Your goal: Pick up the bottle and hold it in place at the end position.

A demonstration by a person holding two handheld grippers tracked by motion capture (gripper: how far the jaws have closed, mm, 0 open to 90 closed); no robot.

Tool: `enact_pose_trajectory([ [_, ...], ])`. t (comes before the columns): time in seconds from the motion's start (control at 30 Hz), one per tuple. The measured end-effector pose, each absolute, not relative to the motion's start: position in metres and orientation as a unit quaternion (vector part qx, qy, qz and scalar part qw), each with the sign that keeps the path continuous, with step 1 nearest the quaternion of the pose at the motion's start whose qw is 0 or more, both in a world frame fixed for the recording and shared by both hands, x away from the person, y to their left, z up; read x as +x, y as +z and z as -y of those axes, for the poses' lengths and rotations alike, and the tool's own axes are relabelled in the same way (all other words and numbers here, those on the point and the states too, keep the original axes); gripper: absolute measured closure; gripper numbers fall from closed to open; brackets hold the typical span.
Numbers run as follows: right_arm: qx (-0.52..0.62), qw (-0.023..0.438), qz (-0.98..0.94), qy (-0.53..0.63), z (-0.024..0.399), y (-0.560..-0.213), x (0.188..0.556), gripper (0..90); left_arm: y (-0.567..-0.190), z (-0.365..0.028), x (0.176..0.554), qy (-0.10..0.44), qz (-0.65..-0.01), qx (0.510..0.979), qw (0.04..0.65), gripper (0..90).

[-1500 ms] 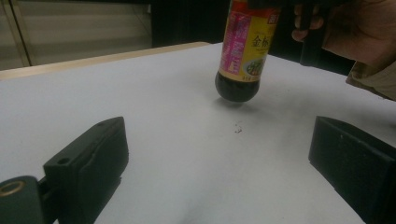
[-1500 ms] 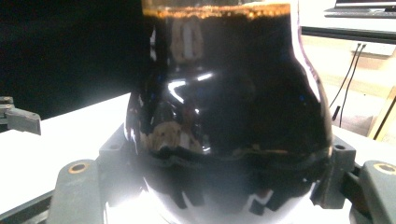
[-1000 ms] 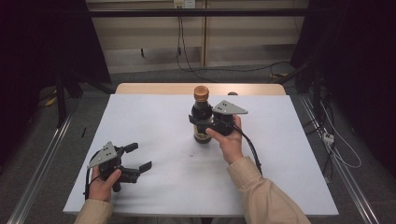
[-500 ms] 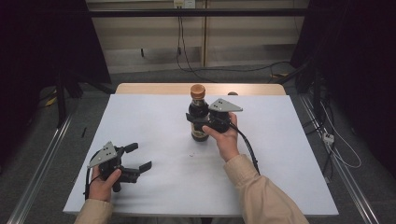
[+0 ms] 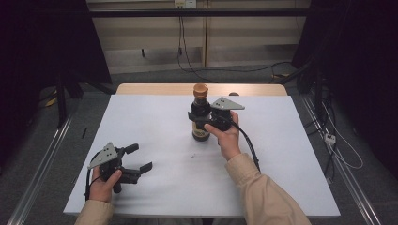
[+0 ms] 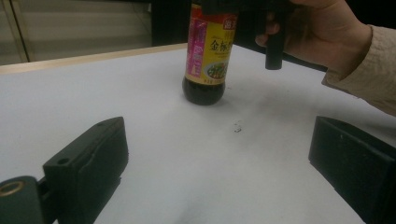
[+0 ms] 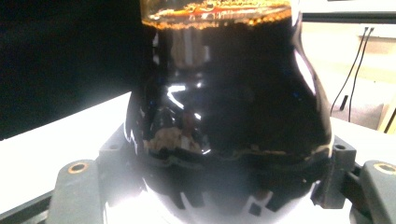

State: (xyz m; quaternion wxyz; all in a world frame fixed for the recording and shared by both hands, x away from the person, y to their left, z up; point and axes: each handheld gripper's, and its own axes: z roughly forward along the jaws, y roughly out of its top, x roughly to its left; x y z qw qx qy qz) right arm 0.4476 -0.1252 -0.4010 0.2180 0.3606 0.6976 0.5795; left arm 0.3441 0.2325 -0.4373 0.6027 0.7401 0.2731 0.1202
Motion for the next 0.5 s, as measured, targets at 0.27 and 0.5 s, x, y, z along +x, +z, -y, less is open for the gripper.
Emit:
enact_pose_trajectory([
  [0.27, 0.363, 0.214, -0.702, 0.574, 0.1276, -0.3993, 0.4413, 26.4, -0.438, -0.2315, 0.3443, 0.12, -0.272, 0.743, 0.6, 4.6],
  [0.5, 0.363, 0.204, -0.702, 0.578, 0.1349, -0.4007, 0.4405, 26.3, -0.4375, -0.231, 0.3431, 0.121, -0.27, 0.744, 0.598, 4.6],
])
